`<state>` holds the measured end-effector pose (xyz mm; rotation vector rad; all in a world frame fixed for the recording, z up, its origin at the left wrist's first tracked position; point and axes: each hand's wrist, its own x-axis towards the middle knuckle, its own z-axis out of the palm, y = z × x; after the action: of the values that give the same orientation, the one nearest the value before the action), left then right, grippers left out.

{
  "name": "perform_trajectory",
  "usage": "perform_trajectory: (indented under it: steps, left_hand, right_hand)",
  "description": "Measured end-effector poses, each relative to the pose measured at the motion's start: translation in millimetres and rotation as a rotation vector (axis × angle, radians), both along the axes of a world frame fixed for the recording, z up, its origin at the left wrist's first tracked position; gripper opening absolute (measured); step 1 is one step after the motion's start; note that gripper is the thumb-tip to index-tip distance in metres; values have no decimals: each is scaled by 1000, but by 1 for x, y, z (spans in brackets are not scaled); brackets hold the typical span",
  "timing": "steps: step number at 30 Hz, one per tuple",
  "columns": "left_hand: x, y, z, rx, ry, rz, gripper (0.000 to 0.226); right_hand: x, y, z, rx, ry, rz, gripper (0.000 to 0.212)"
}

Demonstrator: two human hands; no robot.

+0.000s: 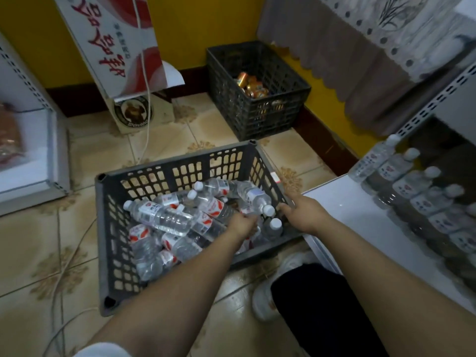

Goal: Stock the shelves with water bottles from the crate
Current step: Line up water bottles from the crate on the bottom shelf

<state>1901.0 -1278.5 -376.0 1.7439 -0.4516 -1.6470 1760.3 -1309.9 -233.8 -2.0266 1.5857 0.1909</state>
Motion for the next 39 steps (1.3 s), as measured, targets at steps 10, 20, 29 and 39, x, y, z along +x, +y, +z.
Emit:
perform_trajectory:
  steps: [10, 20, 29, 39]
  left_hand:
    - [-41, -78, -39, 129, 281, 399, 45]
    - [61, 104, 67, -16, 481, 81, 32]
    - [36, 108, 190, -328, -7, -528, 45]
    - [-87, 51, 281, -596, -72, -617, 27]
  right_hand:
    - [-31, -13, -12, 34, -36, -157, 51]
    - [-42, 8, 4, 185, -262, -292, 48]
    - [-88, 28, 88, 443, -828, -776, 77]
    - [-245, 103, 142, 283, -1058, -785, 41]
